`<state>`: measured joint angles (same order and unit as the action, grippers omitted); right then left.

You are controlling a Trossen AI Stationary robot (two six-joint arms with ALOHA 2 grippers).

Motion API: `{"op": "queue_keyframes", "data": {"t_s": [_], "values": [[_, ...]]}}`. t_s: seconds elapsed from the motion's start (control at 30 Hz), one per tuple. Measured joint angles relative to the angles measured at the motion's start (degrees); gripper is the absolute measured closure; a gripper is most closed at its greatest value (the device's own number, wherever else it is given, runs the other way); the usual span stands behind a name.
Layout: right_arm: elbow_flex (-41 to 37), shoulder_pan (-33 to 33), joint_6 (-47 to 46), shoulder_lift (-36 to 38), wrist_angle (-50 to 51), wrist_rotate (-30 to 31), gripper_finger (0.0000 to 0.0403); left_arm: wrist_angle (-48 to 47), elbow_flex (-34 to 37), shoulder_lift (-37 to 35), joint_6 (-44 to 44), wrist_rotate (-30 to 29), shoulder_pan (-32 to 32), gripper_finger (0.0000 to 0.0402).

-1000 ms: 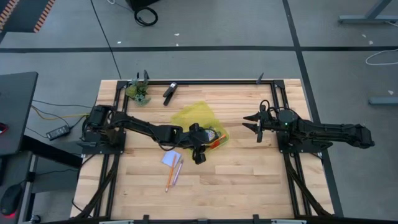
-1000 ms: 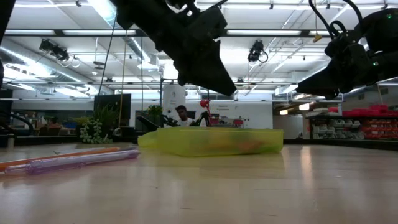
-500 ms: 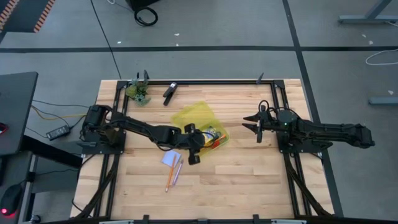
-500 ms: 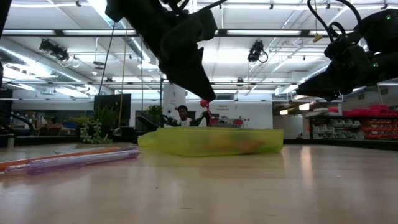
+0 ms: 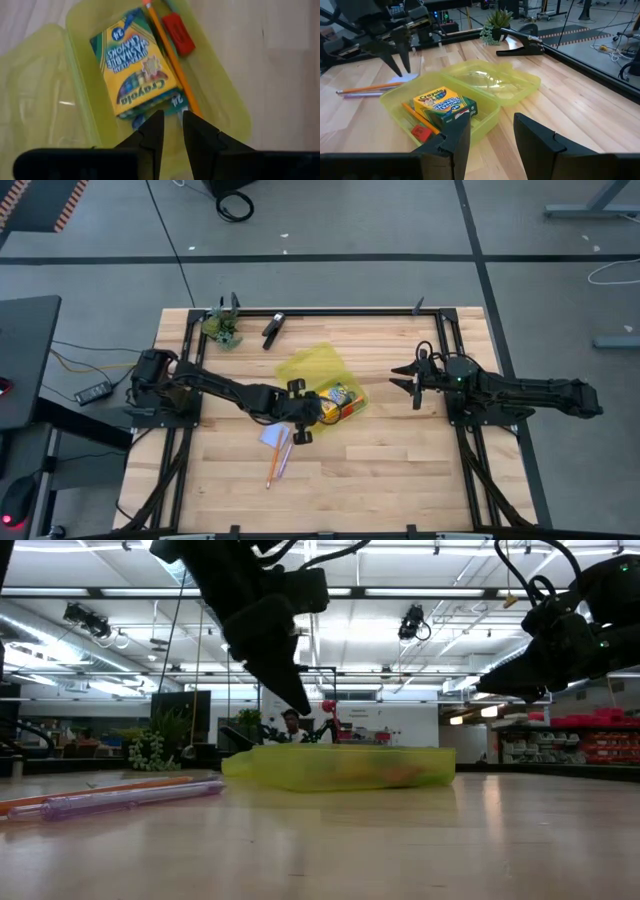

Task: Pack school essentials
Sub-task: Put the orange pencil into the yellow supply box

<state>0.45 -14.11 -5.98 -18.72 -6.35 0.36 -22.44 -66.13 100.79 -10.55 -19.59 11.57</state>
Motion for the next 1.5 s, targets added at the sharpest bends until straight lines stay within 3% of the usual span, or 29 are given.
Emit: {"op": "queue_keyframes", "data": {"t_s": [0.63,0.9,1.5], "values": [[0.0,0.02,0.0,0.02,0.02,0.0,0.0246,1.47,14.21,-12.35,-5.2,-1.97,2.85,0.0334],[0.0,0.02,0.0,0.02,0.46,0.0,0.0246,-3.13,14.78,-12.69,-16.71,4.28,5.51,0.0331],[0.0,0.02,-0.01,0.0,0.5,0.0,0.0246,-7.01,14.78,-12.65,-27.02,5.85,13.12,0.0329]]}}
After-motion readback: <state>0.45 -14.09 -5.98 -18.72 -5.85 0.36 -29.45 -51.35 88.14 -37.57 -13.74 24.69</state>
